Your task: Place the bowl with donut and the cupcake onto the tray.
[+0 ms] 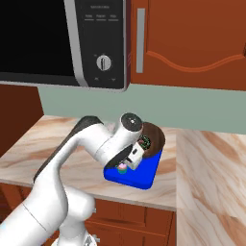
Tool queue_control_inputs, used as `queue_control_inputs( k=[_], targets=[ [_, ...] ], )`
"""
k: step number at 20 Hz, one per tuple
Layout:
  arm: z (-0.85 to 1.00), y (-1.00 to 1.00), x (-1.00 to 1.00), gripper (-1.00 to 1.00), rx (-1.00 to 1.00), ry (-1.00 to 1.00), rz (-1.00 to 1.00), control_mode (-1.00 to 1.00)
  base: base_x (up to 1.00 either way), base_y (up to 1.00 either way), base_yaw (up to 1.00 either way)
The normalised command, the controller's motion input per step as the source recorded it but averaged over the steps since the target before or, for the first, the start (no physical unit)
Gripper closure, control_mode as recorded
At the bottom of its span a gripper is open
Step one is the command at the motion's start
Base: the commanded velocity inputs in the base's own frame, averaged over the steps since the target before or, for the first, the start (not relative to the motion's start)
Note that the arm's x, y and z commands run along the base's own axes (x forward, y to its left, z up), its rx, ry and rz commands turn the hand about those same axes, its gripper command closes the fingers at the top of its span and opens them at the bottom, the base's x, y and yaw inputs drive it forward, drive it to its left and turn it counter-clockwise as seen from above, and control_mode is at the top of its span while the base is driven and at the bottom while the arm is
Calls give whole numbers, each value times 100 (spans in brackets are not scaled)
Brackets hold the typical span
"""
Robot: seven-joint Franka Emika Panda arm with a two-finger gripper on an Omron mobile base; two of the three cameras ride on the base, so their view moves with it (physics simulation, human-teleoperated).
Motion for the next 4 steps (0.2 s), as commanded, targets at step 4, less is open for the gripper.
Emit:
queue_control_inputs(
  k=[4],
  targets=[
    [37, -35, -25, -100, 5, -17, 3, -100, 0, 0, 0]
  ],
)
